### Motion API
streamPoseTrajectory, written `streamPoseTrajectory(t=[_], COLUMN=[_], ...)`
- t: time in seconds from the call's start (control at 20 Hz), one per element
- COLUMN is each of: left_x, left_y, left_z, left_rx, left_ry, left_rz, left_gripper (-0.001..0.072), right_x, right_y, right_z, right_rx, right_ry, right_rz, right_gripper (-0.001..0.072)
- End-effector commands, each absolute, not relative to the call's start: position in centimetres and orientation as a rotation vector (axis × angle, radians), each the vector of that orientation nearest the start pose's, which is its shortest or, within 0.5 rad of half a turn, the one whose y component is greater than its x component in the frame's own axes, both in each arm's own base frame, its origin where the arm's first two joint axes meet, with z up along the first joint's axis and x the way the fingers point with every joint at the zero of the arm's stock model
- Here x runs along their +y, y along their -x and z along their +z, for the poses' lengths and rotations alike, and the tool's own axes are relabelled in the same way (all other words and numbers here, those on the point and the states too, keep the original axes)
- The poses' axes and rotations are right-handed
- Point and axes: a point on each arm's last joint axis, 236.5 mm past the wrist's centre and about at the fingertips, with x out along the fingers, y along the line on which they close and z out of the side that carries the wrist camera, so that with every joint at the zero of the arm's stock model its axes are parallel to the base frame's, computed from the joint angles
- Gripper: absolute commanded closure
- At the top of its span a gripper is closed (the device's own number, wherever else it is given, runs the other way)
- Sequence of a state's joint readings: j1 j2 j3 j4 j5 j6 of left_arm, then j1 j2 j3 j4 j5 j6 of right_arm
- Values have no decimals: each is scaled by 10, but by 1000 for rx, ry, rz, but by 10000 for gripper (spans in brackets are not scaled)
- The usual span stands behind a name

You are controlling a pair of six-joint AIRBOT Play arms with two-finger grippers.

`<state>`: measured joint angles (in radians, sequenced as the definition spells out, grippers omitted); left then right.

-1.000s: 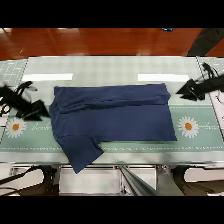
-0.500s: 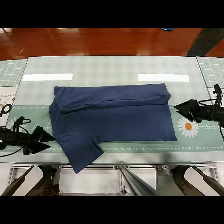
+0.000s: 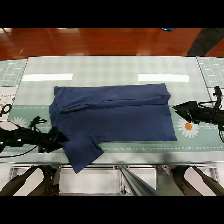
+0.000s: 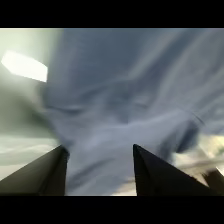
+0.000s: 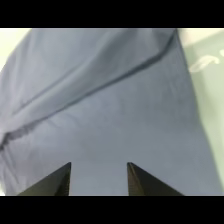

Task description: Fold the shirts.

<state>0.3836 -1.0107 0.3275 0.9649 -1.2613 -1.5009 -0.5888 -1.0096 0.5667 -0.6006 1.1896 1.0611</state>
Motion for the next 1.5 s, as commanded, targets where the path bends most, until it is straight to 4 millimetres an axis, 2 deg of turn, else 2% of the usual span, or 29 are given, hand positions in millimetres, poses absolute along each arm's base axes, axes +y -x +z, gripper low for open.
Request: streamPoseTrajectory(t=[0.0, 0.05, 0.1, 0.2, 0.25, 0.35, 0.4, 0.45, 0.6, 0.8, 1.05, 1.15, 1.2, 1.25, 1.3, 1.45], left_x=[-86, -87, -88, -89, -89, -90, -90, -90, -91, -91, -91, -90, -92, -92, -89, -72], left_y=[-163, -162, -164, -167, -170, -176, -178, -180, -184, -184, -184, -188, -192, -196, -203, -234], left_z=[-127, -128, -126, -120, -117, -111, -109, -108, -107, -107, -107, -107, -105, -102, -98, -72], left_rx=[1689, 1698, 1692, 1683, 1674, 1646, 1632, 1622, 1603, 1603, 1597, 1581, 1565, 1551, 1533, 1448], left_ry=[925, 917, 906, 882, 879, 885, 888, 888, 897, 895, 877, 881, 885, 875, 871, 867], left_rz=[0, -6, -30, -72, -79, -89, -90, -91, -91, -92, -111, -110, -123, -139, -141, -147], left_gripper=[332, 640, 686, 686, 686, 686, 686, 686, 686, 686, 686, 686, 686, 686, 686, 686], right_x=[15, 7, -4, -37, -53, -69, -68, -63, -34, -11, 5, 21, 33, 43, 47, 42], right_y=[-314, -317, -316, -300, -280, -226, -206, -197, -189, -186, -199, -213, -221, -228, -233, -244], right_z=[3, 5, 5, -8, -25, -60, -70, -76, -86, -100, -115, -115, -111, -106, -99, -83], right_rx=[972, 953, 942, 976, 1059, 1298, 1400, 1463, 1604, 1709, 1717, 1683, 1658, 1627, 1599, 1573], right_ry=[-966, -969, -969, -953, -965, -928, -908, -896, -886, -846, -864, -878, -882, -879, -876, -830], right_rz=[245, 224, 197, 93, -7, -181, -218, -215, -94, -9, 22, 95, 164, 227, 283, 320], right_gripper=[301, 301, 301, 301, 302, 301, 301, 301, 301, 301, 301, 308, 404, 612, 689, 689])
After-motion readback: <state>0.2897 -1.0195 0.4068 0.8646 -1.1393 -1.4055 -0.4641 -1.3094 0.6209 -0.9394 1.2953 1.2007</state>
